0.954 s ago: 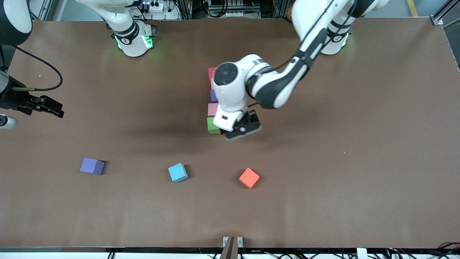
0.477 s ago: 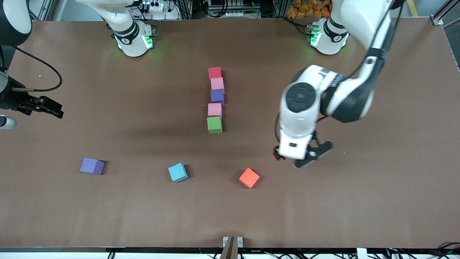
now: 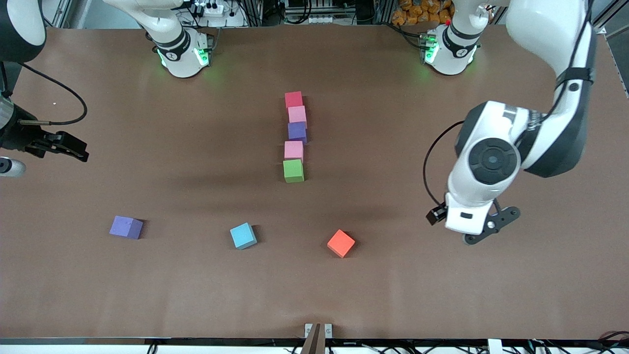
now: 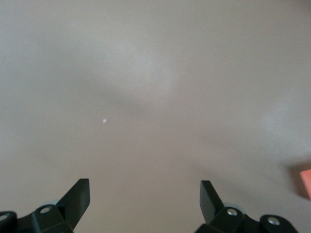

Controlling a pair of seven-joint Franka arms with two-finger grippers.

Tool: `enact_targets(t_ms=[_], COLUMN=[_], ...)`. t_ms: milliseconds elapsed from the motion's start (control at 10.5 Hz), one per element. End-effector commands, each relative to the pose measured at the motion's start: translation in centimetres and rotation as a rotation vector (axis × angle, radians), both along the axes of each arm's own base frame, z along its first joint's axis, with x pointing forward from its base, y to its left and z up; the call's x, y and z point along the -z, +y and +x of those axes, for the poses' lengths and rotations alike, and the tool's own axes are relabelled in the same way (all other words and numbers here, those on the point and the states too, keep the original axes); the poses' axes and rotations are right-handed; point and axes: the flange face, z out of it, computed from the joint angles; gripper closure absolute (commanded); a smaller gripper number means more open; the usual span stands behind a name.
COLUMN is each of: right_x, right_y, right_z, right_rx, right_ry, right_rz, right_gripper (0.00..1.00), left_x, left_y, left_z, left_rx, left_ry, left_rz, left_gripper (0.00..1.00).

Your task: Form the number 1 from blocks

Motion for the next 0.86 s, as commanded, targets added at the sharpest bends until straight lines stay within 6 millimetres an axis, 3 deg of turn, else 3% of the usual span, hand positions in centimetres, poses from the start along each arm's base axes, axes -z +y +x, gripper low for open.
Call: enact_targets(t_ms=[0,191,477,572,763], right_x=[0.2,-0.1,-0.7,-1.4,-1.4], right_y=[-0.4,-0.4,-0.6,-0.3,-0.6], right_z=[0.5,0.5,0.4,0.5,0.4], right_rx=[0.018,0.016,0.009,0.002,0.011], right_ry=[0.002,-0.003,-0.007,-0.021,-0.021], right_rz=[-0.003,-0.003,-0.001,-0.001,0.052], right_gripper=[0.0,0.0,0.0,0.0,0.0], left_x=[-1.9,-3.0,-6.2,-7.6,-11.8], left_y=[3.3,4.3,6.6,6.7,8.7], left_z=[-4.4,-7.1,-11.4,-12.1,-12.8], left_rx=[0.046,0.097,0.187,0.206,0.295], left_ry=[0.057,0.074,0.08,0.062,0.002], left_rz=[-0.024,-0.032,-0.083,-0.103,-0.152], left_gripper=[0.0,0.0,0.0,0.0,0.0])
